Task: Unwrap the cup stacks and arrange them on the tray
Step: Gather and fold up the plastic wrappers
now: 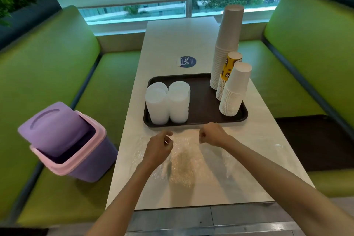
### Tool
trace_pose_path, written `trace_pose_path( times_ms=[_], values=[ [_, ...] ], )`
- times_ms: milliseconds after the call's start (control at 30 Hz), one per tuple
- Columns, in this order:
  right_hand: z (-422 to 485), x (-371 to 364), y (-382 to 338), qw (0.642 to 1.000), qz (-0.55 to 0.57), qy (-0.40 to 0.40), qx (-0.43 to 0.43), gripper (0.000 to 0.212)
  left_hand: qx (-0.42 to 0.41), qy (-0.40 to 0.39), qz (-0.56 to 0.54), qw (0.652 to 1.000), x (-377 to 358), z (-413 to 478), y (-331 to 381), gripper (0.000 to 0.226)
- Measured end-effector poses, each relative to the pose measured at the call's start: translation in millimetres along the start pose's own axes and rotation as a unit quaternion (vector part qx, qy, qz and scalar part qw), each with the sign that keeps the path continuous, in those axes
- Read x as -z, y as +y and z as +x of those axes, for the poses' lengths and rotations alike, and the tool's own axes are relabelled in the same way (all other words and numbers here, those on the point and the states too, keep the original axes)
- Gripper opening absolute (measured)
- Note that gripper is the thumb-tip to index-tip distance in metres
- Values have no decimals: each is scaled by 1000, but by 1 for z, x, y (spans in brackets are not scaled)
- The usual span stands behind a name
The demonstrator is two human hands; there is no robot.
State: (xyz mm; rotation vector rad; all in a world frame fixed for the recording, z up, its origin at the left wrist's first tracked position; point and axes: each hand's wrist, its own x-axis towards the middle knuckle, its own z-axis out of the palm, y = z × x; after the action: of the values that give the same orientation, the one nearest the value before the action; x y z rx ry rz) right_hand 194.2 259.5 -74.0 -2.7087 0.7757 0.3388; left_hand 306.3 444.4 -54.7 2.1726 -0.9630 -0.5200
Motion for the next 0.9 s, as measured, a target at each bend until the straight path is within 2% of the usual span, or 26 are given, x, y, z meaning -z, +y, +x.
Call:
trace_pose_path(
  times_ms=[133, 267, 367, 500, 600, 700, 800, 900],
  values=[
    [-4, 31, 9, 987, 136, -85, 0, 17, -27, 20, 3, 999, 8, 8, 5, 18],
    [-22, 77, 13, 956, 244, -161, 39, 6, -56, 35, -28, 997, 14, 14, 16, 14],
    [-38, 114, 10, 941, 283, -175, 63, 8, -79, 32, -44, 995, 19, 17, 26, 15],
    [-56, 154, 7, 932, 324, -134, 87, 6, -82, 31, -99, 991, 29, 23, 43, 21],
    [-67, 175, 7, 897, 420, -95, 102, 21, -81, 36, -175, 981, 42, 22, 59, 27],
    [-73, 190, 10, 871, 481, -39, 93, 26, -110, 65, -244, 961, 55, 18, 78, 34],
    [-74, 200, 15, 836, 545, 35, 55, 21, -138, 123, -291, 939, 67, 16, 96, 39],
    [-75, 203, 15, 795, 597, 102, 22, 5, -130, 124, -318, 931, 75, 13, 110, 50]
  ],
)
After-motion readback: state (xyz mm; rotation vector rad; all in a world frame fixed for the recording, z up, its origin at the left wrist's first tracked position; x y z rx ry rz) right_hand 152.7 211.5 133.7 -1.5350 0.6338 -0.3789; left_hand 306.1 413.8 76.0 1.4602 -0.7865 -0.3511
